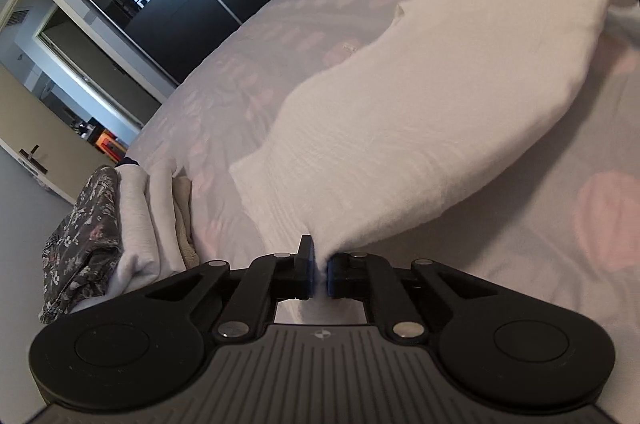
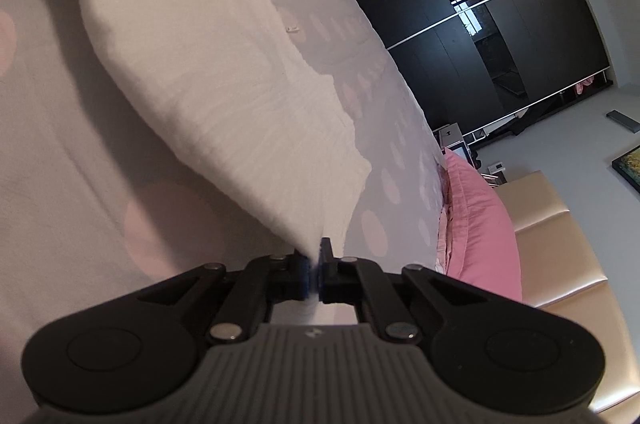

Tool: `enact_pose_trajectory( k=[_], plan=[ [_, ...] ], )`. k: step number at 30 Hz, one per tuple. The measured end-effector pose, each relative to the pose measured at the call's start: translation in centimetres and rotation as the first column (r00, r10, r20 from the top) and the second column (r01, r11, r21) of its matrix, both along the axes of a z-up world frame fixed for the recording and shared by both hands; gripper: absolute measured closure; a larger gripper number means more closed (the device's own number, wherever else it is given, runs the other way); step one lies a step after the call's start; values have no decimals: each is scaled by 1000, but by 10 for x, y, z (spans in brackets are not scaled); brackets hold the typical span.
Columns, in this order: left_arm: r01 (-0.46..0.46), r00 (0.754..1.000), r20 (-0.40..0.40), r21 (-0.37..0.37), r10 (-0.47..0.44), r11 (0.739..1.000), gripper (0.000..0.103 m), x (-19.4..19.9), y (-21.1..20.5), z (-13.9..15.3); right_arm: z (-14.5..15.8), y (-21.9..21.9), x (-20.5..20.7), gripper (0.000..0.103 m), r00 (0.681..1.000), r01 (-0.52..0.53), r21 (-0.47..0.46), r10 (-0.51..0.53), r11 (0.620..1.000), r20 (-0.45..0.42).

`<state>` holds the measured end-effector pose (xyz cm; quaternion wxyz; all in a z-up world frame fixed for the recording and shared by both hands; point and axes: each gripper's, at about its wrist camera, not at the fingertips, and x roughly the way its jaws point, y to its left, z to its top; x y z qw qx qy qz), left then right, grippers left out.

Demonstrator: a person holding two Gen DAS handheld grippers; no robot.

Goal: Fold clothes
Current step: 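Grasp the white shirt edge with both grippers and lift it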

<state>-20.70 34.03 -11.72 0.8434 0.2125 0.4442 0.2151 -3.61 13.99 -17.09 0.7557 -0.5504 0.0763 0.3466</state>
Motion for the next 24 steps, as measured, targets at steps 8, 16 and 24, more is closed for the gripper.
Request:
enact_pose_trajectory(
  k=[8, 16, 24],
  plan=[
    [4, 999, 53, -91, 0, 996, 99, -46, -15, 39, 35, -37, -40, 99, 992, -5, 1, 5, 1000, -124],
    [27, 997, 78, -143, -16, 989, 99, -100, -41, 66, 73, -79, -84, 99, 974, -52, -22, 46, 998, -220],
    [54, 998, 53, -171, -45, 984, 99, -141, -61, 80, 90, -121, -116, 99, 931, -170, -116, 121, 979, -344]
  ],
)
